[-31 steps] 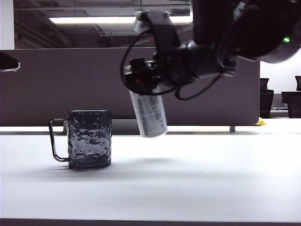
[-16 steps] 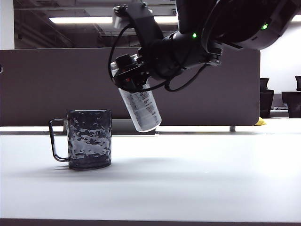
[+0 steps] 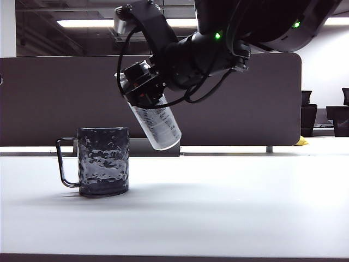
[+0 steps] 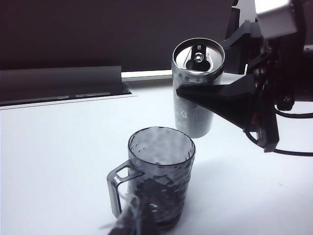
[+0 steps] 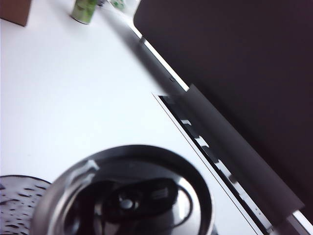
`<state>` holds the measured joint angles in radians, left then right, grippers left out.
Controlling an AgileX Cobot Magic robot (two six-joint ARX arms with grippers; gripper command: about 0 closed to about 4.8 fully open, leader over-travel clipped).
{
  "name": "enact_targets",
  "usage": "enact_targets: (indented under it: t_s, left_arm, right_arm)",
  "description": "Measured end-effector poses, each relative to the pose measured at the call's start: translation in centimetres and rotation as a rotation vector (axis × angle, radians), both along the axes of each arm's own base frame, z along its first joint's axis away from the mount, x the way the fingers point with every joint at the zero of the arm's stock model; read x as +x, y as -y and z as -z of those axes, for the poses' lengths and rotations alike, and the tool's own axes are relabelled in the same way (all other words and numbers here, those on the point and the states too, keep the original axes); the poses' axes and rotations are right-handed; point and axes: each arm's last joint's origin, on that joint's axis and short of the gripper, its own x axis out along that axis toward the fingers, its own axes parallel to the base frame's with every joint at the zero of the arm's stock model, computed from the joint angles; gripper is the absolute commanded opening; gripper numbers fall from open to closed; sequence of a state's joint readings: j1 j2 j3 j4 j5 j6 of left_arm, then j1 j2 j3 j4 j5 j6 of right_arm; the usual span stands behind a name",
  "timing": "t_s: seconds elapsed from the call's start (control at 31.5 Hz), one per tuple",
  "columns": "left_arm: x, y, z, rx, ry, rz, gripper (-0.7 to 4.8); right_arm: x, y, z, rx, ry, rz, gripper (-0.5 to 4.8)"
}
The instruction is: Pick up the metal can, pour some water into the cup, then place the can back on the table.
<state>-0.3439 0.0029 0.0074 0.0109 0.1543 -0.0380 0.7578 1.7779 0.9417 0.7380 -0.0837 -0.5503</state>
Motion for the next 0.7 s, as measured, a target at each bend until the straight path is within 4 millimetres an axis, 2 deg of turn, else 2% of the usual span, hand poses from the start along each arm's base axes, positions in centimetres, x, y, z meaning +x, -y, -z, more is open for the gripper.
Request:
enact_targets:
  t_s: [0.54, 0.7]
  left_arm:
    - [0.0, 0.0, 0.0, 0.0, 0.0, 0.0, -0.05]
    - [0.0, 0.0, 0.0, 0.0, 0.0, 0.0, -0.05]
  right_arm:
    - [0.8, -0.7, -1.1, -0.042, 0.071, -0.026, 2.39]
    - [0.9, -1.0, -0.8, -0.089, 0.091, -0.036, 2.39]
